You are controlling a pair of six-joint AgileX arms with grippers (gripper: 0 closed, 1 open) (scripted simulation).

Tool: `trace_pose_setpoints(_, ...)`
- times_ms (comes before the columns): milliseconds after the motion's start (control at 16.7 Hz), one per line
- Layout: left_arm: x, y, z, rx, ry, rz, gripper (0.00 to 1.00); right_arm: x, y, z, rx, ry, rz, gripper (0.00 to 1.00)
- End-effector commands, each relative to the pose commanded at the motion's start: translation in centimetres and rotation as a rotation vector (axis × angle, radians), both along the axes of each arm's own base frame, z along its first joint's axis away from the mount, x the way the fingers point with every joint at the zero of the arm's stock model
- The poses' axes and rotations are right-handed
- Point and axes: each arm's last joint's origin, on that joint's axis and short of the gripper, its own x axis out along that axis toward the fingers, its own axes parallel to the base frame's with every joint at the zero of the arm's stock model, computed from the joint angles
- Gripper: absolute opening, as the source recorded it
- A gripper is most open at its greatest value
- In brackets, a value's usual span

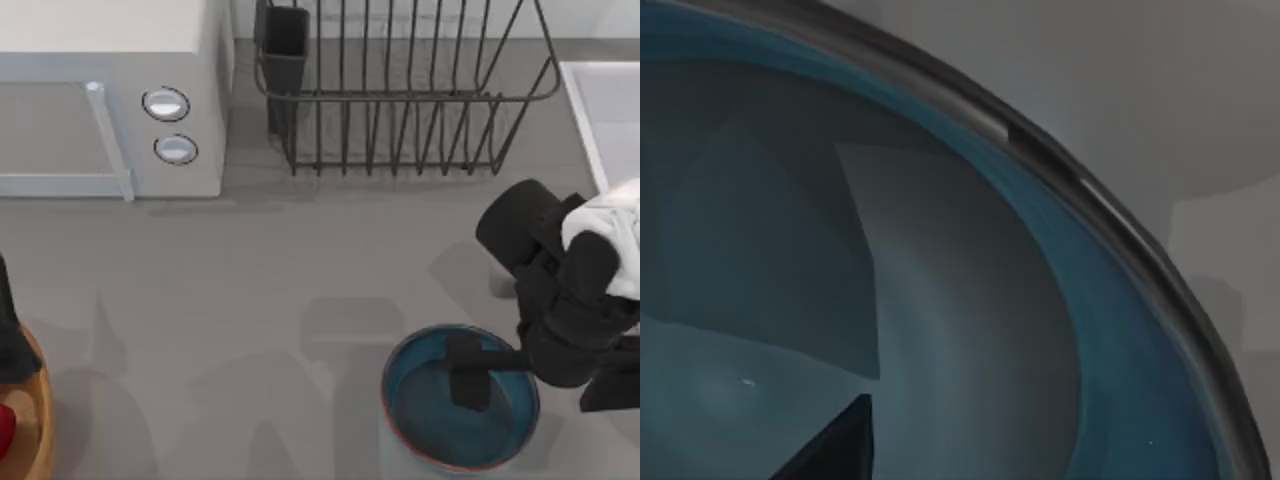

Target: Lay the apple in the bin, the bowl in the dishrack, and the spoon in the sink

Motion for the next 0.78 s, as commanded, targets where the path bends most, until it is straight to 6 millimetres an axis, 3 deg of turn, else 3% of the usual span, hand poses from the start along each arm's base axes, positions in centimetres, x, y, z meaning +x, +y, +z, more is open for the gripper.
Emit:
trace_pose_setpoints(720, 0.00, 0.00, 0.00, 0.000, 0.000, 0.000, 1.00, 0.00, 0.00, 0.00, 0.000, 0.000, 0.000, 0.02)
trace_pose_setpoints(780, 0.00, 0.00, 0.00, 0.000, 0.000, 0.000, 1.00, 0.00, 0.00, 0.00, 0.000, 0.000, 0.000, 0.00)
